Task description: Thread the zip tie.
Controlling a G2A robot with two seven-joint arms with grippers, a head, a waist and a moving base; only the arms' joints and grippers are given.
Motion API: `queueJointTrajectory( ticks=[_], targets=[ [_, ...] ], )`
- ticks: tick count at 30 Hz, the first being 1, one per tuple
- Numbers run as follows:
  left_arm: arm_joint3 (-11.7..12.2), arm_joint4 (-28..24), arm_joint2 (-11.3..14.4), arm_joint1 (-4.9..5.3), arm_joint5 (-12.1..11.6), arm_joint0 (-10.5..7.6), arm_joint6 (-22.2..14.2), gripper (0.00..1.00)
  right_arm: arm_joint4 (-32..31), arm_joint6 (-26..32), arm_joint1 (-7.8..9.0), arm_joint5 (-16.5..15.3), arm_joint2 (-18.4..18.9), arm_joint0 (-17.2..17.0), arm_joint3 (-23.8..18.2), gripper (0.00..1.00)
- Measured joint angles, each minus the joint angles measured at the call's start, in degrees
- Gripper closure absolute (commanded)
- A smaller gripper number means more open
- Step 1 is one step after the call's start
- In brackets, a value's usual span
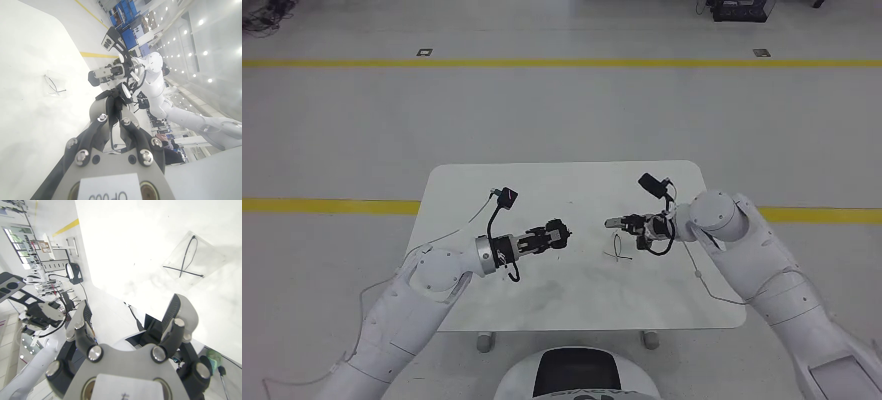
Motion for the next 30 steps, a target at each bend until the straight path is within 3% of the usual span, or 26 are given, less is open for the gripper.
queueJointTrajectory(
  ticks=[4, 27, 30],
  targets=[
    [0.0, 0.0, 0.0, 0.00, 0.0, 0.00, 0.0, 1.00, -2.0, 1.0, -0.22, 0.0, -1.5, 0.4, 0.4, 0.00],
    [0.0, 0.0, 0.0, 0.00, 0.0, 0.00, 0.0, 1.00, -2.3, 0.3, -0.27, 0.0, -1.6, 0.3, 0.6, 0.00],
    [0.0, 0.0, 0.0, 0.00, 0.0, 0.00, 0.0, 1.00, -4.1, 1.2, -0.67, 0.0, -2.8, 2.1, 2.3, 0.00]
  ],
)
